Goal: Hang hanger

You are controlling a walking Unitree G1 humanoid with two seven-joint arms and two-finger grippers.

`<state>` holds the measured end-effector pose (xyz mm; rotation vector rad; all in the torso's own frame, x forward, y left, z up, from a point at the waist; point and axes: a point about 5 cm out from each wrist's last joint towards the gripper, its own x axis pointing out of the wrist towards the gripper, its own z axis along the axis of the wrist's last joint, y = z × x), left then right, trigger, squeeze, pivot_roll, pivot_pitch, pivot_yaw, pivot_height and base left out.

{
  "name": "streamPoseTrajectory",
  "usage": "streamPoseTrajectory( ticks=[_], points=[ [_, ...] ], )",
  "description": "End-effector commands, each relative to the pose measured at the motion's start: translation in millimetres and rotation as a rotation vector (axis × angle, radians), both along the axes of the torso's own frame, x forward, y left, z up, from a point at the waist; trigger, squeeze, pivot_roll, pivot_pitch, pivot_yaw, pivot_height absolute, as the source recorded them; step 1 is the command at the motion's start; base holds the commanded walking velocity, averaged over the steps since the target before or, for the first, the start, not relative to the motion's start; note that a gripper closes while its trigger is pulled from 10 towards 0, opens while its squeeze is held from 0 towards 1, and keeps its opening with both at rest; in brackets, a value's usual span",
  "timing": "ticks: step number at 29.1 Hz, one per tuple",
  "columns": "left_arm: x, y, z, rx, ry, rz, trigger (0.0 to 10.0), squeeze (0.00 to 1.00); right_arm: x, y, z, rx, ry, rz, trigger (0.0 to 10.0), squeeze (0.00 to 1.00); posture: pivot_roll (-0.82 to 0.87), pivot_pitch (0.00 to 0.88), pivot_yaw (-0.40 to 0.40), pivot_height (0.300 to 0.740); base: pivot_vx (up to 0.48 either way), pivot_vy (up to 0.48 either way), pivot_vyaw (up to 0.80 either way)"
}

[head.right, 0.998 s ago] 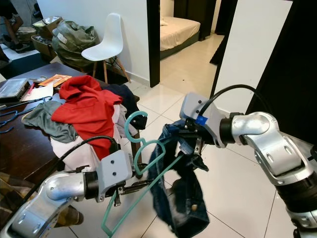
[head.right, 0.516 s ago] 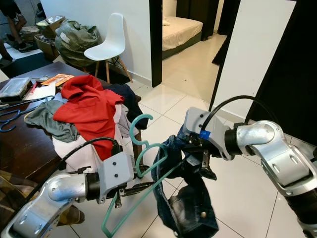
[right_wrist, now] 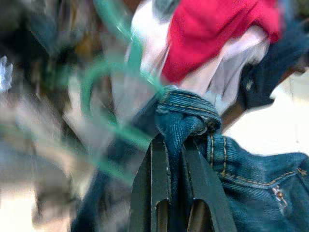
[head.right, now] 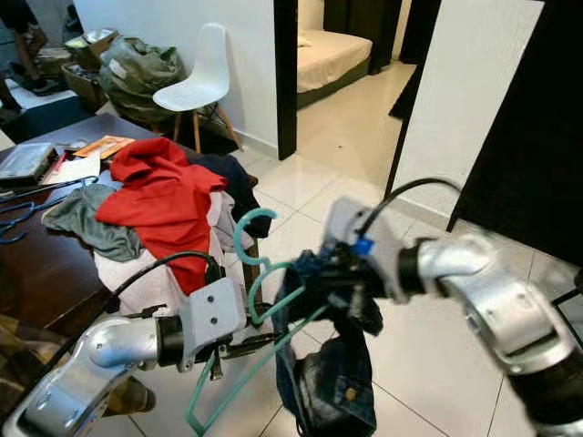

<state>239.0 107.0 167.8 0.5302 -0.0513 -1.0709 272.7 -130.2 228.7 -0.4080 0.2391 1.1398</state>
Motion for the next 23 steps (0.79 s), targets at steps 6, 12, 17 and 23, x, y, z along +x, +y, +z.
streamPoseTrajectory(
  ticks=[6,12,17,23],
  points=[
    [12.4,-6.1,13.3,-0.03,-0.095,0.049,10.0,0.0,7.0,49.6,12.6,0.298,0.101,-0.017,10.0,0.0,-0.09,0.0,-0.015,0.74,0.0,0.0,0.0],
    [24.6,-7.4,23.1,-0.059,-0.169,0.123,10.0,0.0,27.6,42.3,3.9,0.293,0.11,-0.232,10.0,0.0,-0.09,0.0,-0.018,0.74,0.0,0.0,0.0],
    [37.0,-6.6,33.2,-0.082,-0.242,0.202,10.0,0.0,39.3,34.7,0.7,0.295,0.094,-0.369,10.0,0.0,-0.09,0.0,-0.019,0.74,0.0,0.0,0.0],
    [55.2,-6.2,54.0,-0.102,-0.392,0.32,10.0,0.0,75.4,1.0,15.9,0.369,-0.064,-0.74,10.0,0.0,-0.08,0.0,-0.024,0.74,0.0,0.0,0.0]
  ],
)
